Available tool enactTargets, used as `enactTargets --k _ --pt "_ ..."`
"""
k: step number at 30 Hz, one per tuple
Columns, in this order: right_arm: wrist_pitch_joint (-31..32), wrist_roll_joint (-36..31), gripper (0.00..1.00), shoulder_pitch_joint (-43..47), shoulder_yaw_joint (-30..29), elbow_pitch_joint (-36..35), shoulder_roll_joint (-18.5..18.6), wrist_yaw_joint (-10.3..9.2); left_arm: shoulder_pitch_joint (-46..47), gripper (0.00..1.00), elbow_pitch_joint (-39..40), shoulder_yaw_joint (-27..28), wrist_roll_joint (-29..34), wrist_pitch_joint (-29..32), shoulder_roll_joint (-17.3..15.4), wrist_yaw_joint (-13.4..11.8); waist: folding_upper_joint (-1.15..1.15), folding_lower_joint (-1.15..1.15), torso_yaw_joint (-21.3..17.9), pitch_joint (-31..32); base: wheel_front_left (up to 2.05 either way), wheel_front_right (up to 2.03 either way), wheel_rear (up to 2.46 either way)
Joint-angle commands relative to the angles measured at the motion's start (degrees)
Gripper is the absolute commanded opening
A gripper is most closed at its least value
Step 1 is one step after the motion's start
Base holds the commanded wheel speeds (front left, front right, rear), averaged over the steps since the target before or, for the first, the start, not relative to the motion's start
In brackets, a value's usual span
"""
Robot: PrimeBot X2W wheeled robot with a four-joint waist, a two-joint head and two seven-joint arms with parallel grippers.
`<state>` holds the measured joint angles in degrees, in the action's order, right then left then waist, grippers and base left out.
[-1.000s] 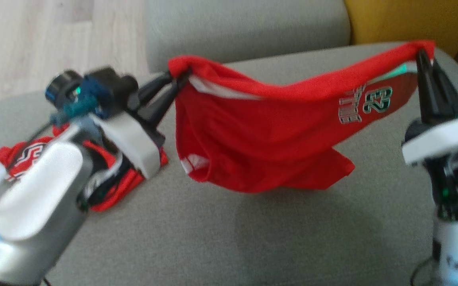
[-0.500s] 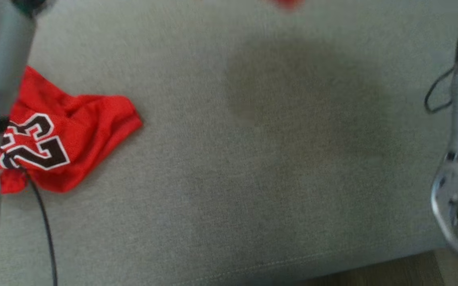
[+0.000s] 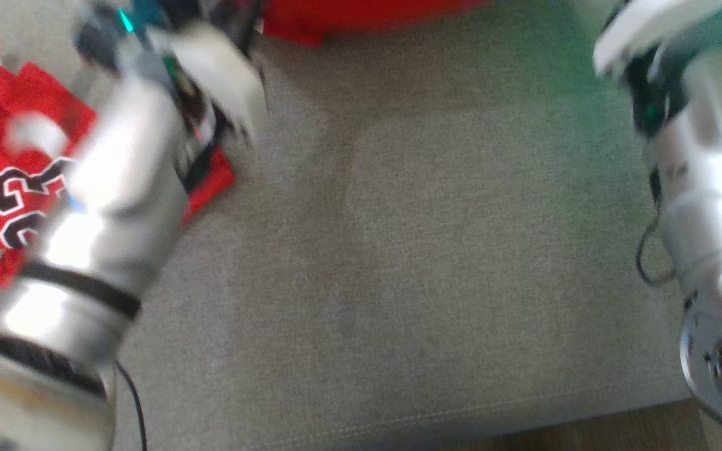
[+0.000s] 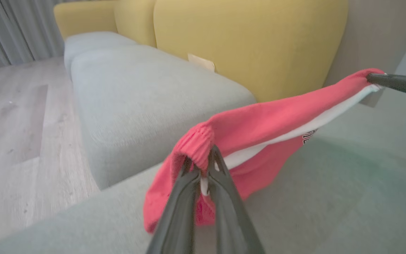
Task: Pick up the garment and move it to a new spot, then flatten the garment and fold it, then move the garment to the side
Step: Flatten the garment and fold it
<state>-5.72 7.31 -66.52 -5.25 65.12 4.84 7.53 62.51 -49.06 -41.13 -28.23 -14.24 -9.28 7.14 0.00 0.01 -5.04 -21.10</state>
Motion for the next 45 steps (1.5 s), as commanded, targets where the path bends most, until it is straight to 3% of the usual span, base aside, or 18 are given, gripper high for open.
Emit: enactTargets --k 1,7,12,17,28,36,41,45 --pt "2.11 1.56 0.00 1.40 3.50 0.04 1.17 -0.04 -1.38 0.00 2.58 0.03 -0.36 -0.71 -1.27 0.31 0.00 -0.01 0.41 1.60 0.00 0.00 0.00" --pt "8.40 5.67 0.00 7.84 11.82 1.94 5.27 -0.04 -10.89 0.00 6.47 -4.04 -0.19 -0.74 -2.31 0.33 0.00 -0.01 0.96 5.44 0.00 0.00 0.00" --pt "15.41 11.73 0.00 15.97 20.94 -0.61 10.06 -0.04 -17.94 0.00 9.54 -8.69 0.70 -0.74 -4.10 0.34 0.00 -0.01 1.21 9.41 0.00 0.00 0.00" --pt "21.64 19.35 0.00 23.01 27.79 -6.66 15.45 -0.04 -22.48 0.00 11.93 -11.81 1.91 -0.75 -5.92 0.34 0.00 -0.01 0.78 12.04 0.00 0.00 0.00" --pt "32.97 31.40 0.00 33.51 37.58 -22.55 26.87 -0.04 -32.04 0.00 16.40 -11.27 3.59 -0.75 -6.83 0.24 0.00 -0.01 -0.94 17.80 0.00 0.00 0.00" --pt "42.76 36.72 0.00 42.05 38.79 -33.53 35.02 -0.04 -39.68 0.00 20.20 -12.61 2.68 -0.74 -6.78 0.16 0.00 -0.01 -2.41 21.15 0.00 0.00 0.00" --pt "48.14 38.65 0.00 47.11 35.69 -39.60 38.84 -0.04 -42.57 0.00 23.88 -13.92 2.11 0.59 -7.14 -0.22 0.00 -0.01 -2.31 21.93 0.00 0.00 0.00" --pt "49.31 37.53 0.00 48.25 31.40 -43.67 39.48 -0.04 -42.82 0.00 26.63 -13.61 1.68 1.59 -7.78 -1.17 0.00 -0.01 -1.85 21.71 0.00 0.00 0.00"
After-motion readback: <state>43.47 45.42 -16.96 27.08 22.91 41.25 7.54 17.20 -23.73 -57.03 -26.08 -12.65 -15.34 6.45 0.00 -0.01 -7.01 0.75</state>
